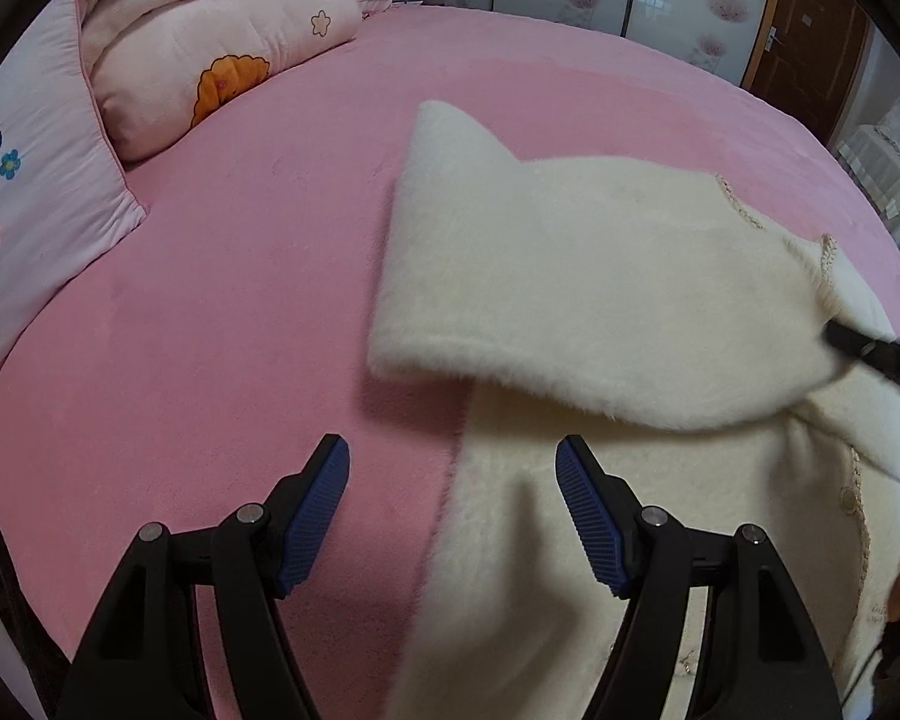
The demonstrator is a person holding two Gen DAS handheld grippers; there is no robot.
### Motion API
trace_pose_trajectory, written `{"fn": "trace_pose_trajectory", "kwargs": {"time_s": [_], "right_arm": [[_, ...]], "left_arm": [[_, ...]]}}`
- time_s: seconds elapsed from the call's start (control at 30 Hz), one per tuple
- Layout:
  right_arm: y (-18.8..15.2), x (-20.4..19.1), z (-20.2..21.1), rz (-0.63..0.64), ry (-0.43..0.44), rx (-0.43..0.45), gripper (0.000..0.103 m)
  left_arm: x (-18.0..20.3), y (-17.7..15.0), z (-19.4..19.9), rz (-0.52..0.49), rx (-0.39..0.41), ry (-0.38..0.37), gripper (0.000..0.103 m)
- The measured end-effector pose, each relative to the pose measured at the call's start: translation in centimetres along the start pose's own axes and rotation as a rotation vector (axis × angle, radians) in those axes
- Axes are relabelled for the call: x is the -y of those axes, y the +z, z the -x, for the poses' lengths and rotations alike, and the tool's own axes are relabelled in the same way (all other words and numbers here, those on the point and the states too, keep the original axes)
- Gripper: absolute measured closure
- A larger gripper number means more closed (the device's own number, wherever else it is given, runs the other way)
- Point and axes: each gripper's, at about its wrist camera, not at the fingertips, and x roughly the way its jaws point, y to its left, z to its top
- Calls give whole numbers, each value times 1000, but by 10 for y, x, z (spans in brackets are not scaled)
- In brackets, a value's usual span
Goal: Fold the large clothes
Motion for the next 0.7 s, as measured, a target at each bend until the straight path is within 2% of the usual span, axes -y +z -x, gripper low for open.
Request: {"fn": "trace_pose_trajectory", "kwargs": {"time_s": [0.1,0.17,0.27,0.37,0.43,0.47,0.5,0.57,0.63,0.7], "right_arm": [[15,-4,48,46,-1,137,88],[23,4,82,44,-44,232,88],[22,33,109,2,-144,298,88],[4,70,99,-38,-273,244,85],[-11,93,76,-57,-320,107,75],[-19,105,66,-74,-314,43,74],[-27,116,63,-96,-299,15,74],[-34,129,63,-127,-264,6,73],[-32,135,66,-155,-208,23,58],[-21,138,67,-177,-152,55,51]], "left_arm": [[6,3,3,-2,10,-15,33],[11,4,6,-12,19,-29,33],[21,4,10,-42,27,-45,33],[28,4,9,-76,13,-66,33],[31,6,12,-89,15,-87,33],[32,8,15,-92,24,-101,33],[31,11,19,-93,39,-118,33],[29,18,27,-88,76,-152,33],[24,31,30,-69,114,-175,33],[17,46,30,-26,136,-200,33]]}}
